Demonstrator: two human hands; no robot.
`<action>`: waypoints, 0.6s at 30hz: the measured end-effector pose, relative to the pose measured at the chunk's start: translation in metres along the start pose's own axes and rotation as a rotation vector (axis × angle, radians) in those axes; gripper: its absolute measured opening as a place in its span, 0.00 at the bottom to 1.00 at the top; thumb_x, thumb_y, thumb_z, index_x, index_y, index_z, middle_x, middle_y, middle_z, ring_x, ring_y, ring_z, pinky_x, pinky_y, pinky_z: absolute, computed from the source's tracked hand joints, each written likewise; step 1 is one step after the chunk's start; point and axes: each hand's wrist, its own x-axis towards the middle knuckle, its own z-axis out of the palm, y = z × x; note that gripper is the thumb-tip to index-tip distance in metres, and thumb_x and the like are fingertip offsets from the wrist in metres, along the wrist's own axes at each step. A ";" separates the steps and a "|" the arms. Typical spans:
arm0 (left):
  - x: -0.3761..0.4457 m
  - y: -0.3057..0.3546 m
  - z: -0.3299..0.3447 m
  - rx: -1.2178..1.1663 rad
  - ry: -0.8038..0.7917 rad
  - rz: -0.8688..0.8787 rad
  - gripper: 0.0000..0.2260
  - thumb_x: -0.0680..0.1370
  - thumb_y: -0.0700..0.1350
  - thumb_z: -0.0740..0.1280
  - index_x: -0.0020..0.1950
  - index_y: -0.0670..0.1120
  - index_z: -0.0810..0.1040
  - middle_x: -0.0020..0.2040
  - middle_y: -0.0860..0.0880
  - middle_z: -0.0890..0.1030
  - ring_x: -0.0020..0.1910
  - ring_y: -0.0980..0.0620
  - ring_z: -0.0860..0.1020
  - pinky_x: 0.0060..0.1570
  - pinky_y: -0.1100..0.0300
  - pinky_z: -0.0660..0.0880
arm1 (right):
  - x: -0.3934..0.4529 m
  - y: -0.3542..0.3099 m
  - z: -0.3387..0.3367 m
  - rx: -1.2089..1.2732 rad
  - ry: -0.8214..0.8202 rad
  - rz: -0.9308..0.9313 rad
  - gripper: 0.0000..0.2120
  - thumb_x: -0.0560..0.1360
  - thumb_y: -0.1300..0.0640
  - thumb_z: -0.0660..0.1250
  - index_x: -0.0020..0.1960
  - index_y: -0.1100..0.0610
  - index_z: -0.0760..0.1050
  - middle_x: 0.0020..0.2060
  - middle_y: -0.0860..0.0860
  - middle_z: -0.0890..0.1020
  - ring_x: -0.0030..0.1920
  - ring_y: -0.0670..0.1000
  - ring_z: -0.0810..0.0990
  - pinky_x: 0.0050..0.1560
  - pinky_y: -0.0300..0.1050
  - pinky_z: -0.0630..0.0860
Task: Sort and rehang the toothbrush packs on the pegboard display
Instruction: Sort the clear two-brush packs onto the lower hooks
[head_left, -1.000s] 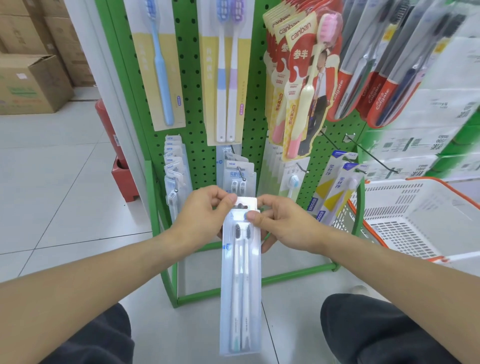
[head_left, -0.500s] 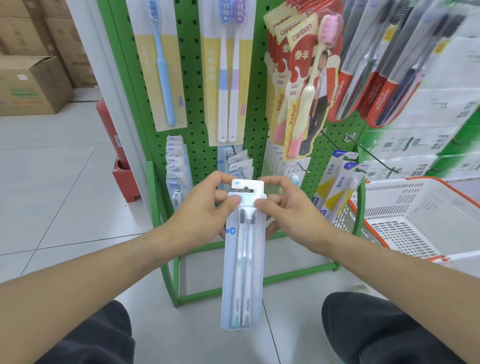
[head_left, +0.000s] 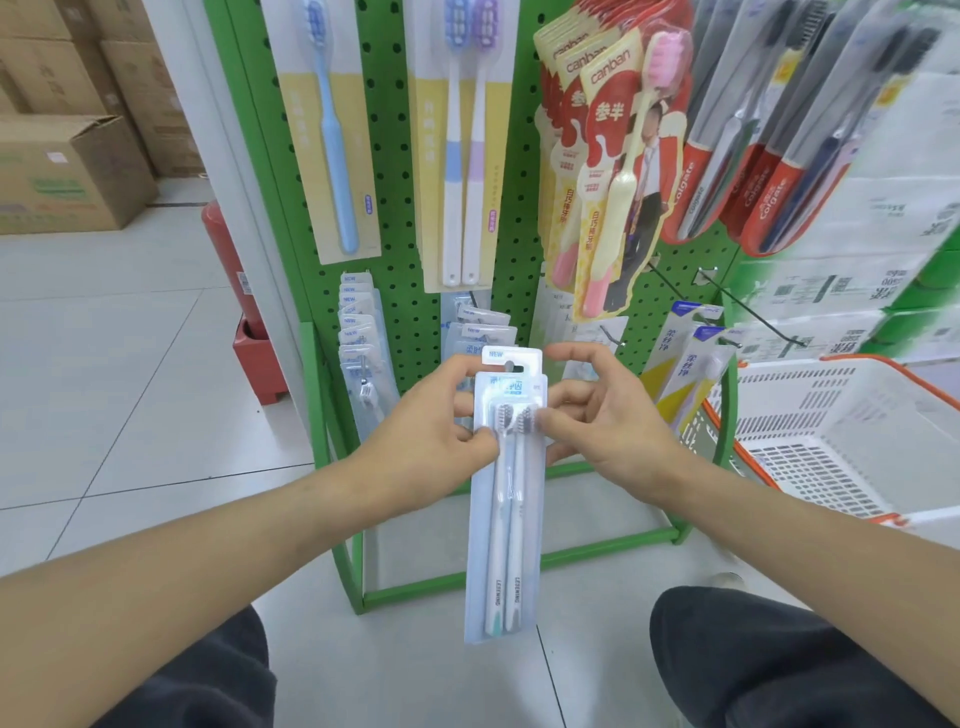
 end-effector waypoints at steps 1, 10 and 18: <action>0.001 -0.001 0.000 -0.022 0.008 -0.019 0.22 0.78 0.32 0.64 0.65 0.55 0.71 0.53 0.52 0.86 0.45 0.31 0.83 0.49 0.33 0.79 | 0.000 0.000 0.000 -0.036 -0.013 -0.011 0.26 0.75 0.74 0.69 0.67 0.55 0.67 0.41 0.58 0.83 0.38 0.53 0.83 0.37 0.54 0.83; 0.005 -0.001 0.000 -0.167 -0.019 -0.097 0.23 0.77 0.27 0.64 0.67 0.48 0.71 0.50 0.46 0.87 0.45 0.36 0.85 0.49 0.41 0.83 | 0.000 0.002 0.004 -0.561 -0.021 -0.395 0.23 0.67 0.56 0.83 0.60 0.48 0.82 0.64 0.51 0.68 0.65 0.48 0.71 0.59 0.41 0.74; 0.004 0.009 -0.007 -0.247 -0.070 -0.063 0.21 0.79 0.29 0.64 0.69 0.48 0.71 0.53 0.43 0.86 0.48 0.40 0.86 0.46 0.46 0.84 | 0.010 -0.001 -0.004 -0.444 0.032 -0.403 0.21 0.61 0.46 0.82 0.53 0.46 0.86 0.65 0.49 0.72 0.61 0.51 0.74 0.54 0.43 0.77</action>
